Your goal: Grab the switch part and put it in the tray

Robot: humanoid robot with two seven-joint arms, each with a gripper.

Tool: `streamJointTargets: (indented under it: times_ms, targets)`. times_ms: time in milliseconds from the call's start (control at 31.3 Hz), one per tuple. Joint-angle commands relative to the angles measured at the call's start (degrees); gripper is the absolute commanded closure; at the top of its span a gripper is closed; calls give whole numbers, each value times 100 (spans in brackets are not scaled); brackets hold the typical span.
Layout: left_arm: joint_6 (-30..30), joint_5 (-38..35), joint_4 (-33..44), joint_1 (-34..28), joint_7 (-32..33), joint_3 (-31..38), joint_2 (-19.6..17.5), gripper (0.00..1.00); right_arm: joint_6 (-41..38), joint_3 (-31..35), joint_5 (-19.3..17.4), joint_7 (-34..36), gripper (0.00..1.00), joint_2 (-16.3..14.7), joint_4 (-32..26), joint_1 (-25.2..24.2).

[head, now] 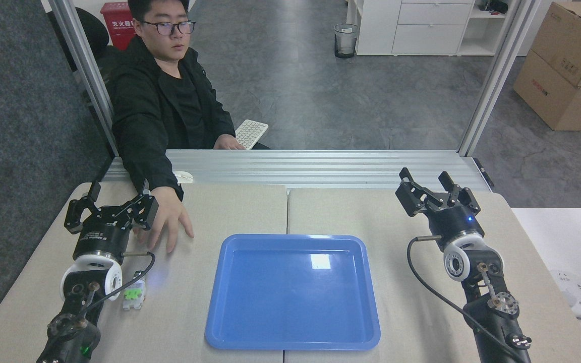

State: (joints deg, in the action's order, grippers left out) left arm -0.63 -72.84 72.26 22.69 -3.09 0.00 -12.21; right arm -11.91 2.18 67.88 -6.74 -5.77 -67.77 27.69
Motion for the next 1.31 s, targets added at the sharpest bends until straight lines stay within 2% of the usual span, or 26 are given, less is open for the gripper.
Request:
streamJointTargets:
  times_ms: [0, 1279]
  targets:
    - [81, 15, 77, -37, -43, 26, -18, 0, 5, 37, -3, -3, 0, 6, 0, 0]
    - [2, 24, 271, -160, -61, 79, 17, 0, 5, 37, 6, -3, 0, 6, 0, 0]
